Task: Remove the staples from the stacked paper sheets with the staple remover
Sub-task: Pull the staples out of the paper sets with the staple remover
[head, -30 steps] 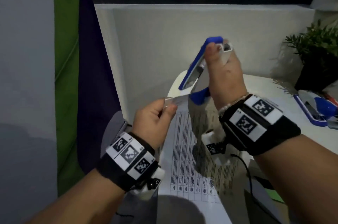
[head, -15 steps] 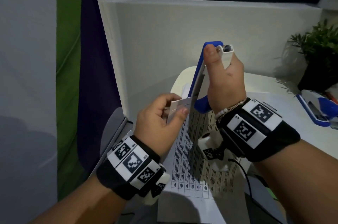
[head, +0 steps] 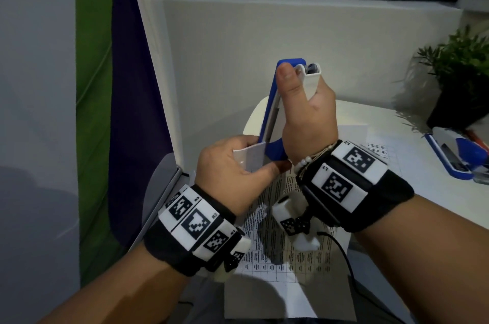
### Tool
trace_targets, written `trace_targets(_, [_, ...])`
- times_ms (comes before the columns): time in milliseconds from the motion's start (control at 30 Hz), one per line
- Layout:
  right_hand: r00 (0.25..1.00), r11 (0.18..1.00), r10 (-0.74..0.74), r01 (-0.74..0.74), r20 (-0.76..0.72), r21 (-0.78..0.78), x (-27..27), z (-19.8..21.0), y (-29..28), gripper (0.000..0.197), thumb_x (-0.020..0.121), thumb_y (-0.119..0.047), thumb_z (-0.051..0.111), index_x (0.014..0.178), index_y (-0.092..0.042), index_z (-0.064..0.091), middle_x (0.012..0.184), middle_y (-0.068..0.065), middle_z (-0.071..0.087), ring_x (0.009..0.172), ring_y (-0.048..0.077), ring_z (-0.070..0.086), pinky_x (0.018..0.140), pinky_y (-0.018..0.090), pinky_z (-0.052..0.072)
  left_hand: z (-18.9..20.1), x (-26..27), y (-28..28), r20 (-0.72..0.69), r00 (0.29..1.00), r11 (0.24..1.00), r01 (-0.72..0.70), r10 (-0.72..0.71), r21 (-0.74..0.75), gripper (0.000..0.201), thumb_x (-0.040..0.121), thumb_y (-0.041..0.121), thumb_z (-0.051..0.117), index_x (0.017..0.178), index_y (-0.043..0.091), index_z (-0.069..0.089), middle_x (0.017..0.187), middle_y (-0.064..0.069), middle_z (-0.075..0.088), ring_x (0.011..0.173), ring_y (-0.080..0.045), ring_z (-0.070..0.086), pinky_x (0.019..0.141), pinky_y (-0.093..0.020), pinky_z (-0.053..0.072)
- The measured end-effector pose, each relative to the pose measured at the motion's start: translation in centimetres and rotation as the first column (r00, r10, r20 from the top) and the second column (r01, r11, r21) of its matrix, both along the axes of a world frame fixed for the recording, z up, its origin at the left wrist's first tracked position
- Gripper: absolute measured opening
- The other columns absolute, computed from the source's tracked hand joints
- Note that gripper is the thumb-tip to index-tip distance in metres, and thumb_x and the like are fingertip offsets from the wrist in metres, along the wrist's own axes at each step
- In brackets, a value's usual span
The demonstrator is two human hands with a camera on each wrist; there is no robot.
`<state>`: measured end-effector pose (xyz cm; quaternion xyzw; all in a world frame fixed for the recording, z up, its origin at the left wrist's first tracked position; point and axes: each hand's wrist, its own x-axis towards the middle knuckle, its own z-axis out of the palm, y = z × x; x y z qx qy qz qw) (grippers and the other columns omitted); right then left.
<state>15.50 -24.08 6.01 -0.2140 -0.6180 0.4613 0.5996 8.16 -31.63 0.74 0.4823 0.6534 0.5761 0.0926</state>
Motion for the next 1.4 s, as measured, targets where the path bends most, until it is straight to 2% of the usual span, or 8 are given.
trace_targets(133, [1.0,0.999,-0.004,0.003,-0.008,-0.042,-0.4,-0.1,0.5,0.025,0.081,-0.036,0.057,0.06,-0.029,0.044,0.044,-0.02,0.044,0.046,-0.002,0.041,0.052,0.011,0.035,-0.2,0.1,0.4,0.022,0.999,0.999,-0.022,0.023,-0.039,0.029,0.048,0.058,0.077,0.067,0.045,0.06,0.071,0.019,0.067,0.061,-0.002,0.063,0.055,-0.027,0.055])
trace_targets(267, [0.998,0.996,-0.051,0.054,0.045,-0.064,0.0,-0.5,1.6,0.024,0.081,-0.044,0.053,0.066,-0.028,0.044,0.047,-0.019,0.046,0.05,0.001,0.043,0.058,0.02,0.039,-0.5,-0.9,1.0,0.001,0.992,0.981,0.124,-0.126,-0.151,0.041,0.072,0.02,0.078,0.1,0.043,0.058,0.08,0.02,0.062,0.073,0.004,0.061,0.071,-0.023,0.055])
trace_targets(400, [0.993,0.982,-0.112,0.106,-0.034,-0.157,1.4,0.1,2.8,0.025,0.079,-0.049,0.049,0.077,-0.025,0.045,0.059,-0.014,0.05,0.055,0.002,0.049,0.062,0.019,0.046,-1.6,-3.1,1.1,0.298,0.953,0.983,0.097,-0.048,-0.154,0.034,0.083,0.001,0.064,0.091,0.034,0.061,0.078,0.014,0.066,0.062,0.008,0.063,0.054,-0.008,0.048])
trace_targets(633, [0.955,0.944,-0.295,0.289,-0.019,-0.158,4.0,-1.1,4.1,0.023,0.089,-0.047,0.049,0.084,-0.025,0.045,0.07,-0.014,0.046,0.056,-0.008,0.049,0.061,0.013,0.043,-3.1,-7.0,2.6,0.646,0.717,0.965,-0.213,0.262,-0.155,0.029,0.082,-0.002,0.063,0.081,0.026,0.058,0.093,-0.002,0.067,0.089,-0.026,0.067,0.083,-0.051,0.054])
trace_targets(900, [0.877,0.933,-0.164,0.287,0.452,-0.218,5.2,-8.1,5.2,0.025,0.091,-0.044,0.055,0.1,-0.021,0.048,0.076,-0.008,0.053,0.063,0.009,0.054,0.059,0.024,0.041,-3.6,-4.0,1.5,0.199,0.977,0.995,0.091,-0.081,-0.045,0.054,0.085,-0.005,0.059,0.107,0.044,0.06,0.104,0.021,0.059,0.085,0.018,0.058,0.069,-0.001,0.045])
trace_targets(1033, [0.884,0.92,-0.164,0.298,0.438,-0.257,5.6,-8.6,5.6,0.022,0.087,-0.043,0.061,0.088,-0.028,0.045,0.074,-0.007,0.054,0.063,0.009,0.054,0.064,0.028,0.045,-5.6,-4.3,0.5,-0.02,0.945,0.922,0.313,-0.326,-0.228,0.06,0.059,0.033,0.085,0.106,0.059,0.058,0.135,0.029,0.043,0.127,0.004,0.04,0.1,-0.024,0.043])
trace_targets(1133, [0.888,0.912,-0.18,0.312,0.422,-0.267,5.7,-8.8,5.8,0.022,0.086,-0.042,0.063,0.085,-0.028,0.046,0.073,-0.008,0.054,0.062,0.008,0.053,0.06,0.025,0.042,-5.8,-4.0,0.3,-0.043,0.92,0.903,0.373,-0.39,-0.212,0.046,0.059,0.07,0.068,0.103,0.059,0.06,0.139,0.028,0.039,0.129,0.004,0.038,0.105,-0.022,0.036])
trace_targets(1400, [0.9,0.91,-0.203,0.318,0.386,-0.264,5.5,-9.0,5.8,0.023,0.086,-0.038,0.065,0.08,-0.03,0.044,0.074,-0.008,0.055,0.065,0.011,0.055,0.066,0.029,0.046,-6.6,-3.8,0.9,0.002,0.965,0.944,0.256,-0.261,-0.207,0.066,0.062,0.041,0.077,0.119,0.055,0.047,0.121,0.024,0.054,0.115,0.003,0.051,0.098,-0.032,0.046])
